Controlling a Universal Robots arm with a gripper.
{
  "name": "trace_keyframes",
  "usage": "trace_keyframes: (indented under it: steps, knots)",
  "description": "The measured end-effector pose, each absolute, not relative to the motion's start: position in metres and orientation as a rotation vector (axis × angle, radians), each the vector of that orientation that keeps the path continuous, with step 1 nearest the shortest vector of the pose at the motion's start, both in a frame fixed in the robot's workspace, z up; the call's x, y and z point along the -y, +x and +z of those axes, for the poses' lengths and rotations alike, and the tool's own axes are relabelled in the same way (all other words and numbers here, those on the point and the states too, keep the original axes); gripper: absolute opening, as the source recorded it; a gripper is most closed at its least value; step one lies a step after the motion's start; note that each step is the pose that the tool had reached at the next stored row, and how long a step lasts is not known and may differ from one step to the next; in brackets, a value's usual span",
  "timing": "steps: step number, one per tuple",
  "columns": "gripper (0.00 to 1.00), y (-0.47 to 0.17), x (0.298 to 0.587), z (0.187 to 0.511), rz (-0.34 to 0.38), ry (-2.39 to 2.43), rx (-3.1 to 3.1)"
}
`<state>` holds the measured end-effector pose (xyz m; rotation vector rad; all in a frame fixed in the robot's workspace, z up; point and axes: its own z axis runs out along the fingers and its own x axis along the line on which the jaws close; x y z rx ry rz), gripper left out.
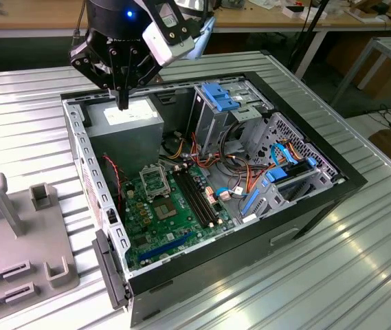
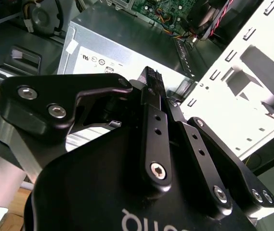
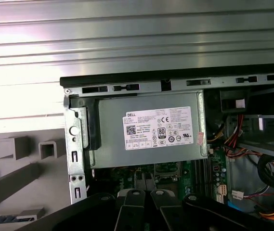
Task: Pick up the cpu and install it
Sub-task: 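Reach for the cpu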
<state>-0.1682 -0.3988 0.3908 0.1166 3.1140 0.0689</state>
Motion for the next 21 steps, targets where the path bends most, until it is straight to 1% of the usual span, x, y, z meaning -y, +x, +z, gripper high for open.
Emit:
trace_keyframes:
  steps: [21]
  knots:
    - [0.11,-0.1739,0.3989,0.3902,0.069,0.117,-3.114]
